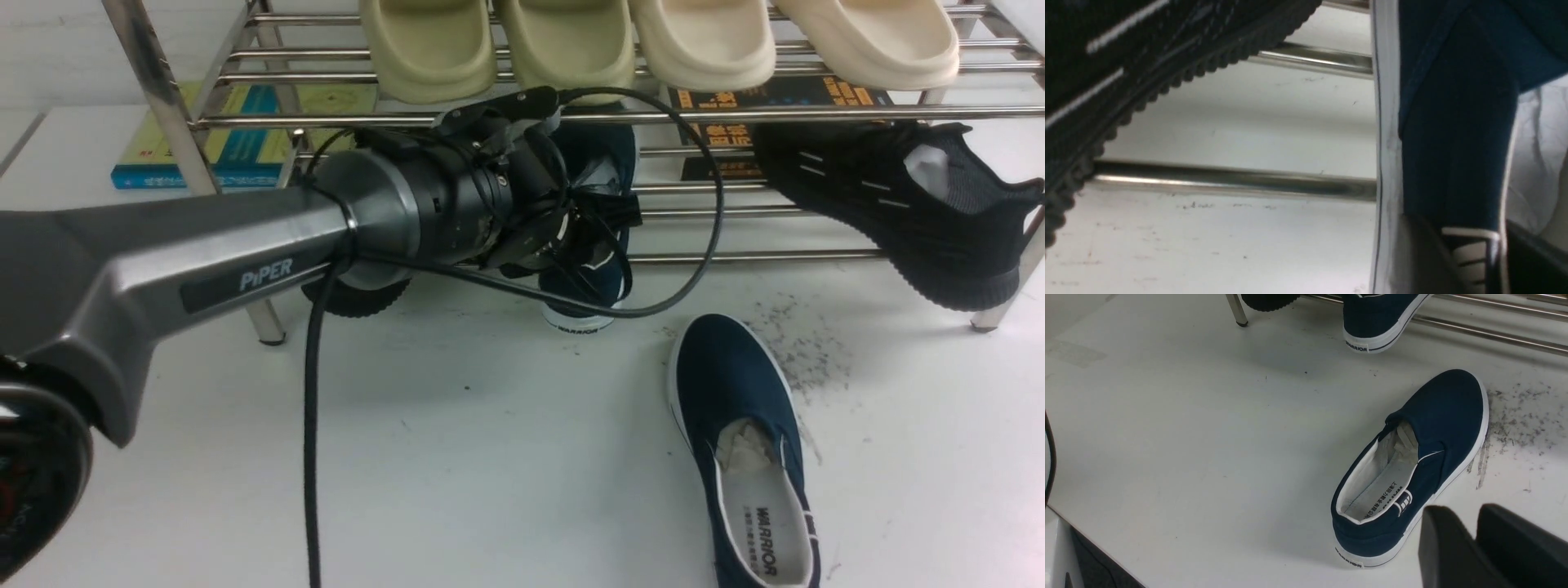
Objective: Take the shoes off the shelf with your hand on the white table.
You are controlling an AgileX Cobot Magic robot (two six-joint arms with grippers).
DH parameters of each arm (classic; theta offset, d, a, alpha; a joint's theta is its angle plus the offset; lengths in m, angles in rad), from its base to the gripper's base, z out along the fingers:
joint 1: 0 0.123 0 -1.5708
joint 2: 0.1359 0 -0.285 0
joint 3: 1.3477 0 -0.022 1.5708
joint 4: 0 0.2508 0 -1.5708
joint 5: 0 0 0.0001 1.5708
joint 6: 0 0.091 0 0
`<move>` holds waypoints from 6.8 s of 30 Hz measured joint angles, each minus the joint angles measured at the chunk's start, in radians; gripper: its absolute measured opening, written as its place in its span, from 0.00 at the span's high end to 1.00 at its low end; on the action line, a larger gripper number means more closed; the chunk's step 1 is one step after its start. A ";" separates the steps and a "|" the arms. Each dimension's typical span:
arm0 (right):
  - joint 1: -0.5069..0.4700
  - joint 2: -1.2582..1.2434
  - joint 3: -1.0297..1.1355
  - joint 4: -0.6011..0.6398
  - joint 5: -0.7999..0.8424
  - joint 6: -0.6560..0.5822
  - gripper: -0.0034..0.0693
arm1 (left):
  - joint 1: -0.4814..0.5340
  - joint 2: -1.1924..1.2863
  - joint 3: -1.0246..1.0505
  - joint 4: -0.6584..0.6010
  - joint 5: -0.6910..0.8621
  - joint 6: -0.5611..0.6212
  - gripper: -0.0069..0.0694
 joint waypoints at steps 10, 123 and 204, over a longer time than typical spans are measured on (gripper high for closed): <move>0.000 0.000 0.000 -0.007 0.000 0.000 0.75 | -0.008 -0.099 0.003 -0.039 0.262 0.047 0.86; 0.000 0.000 0.253 0.012 -0.508 -0.079 0.97 | -0.363 -0.668 0.198 0.022 0.783 0.319 0.75; -0.745 -0.299 0.640 -0.021 -0.483 -0.081 0.90 | -0.363 -1.148 0.768 -0.018 0.098 0.189 0.89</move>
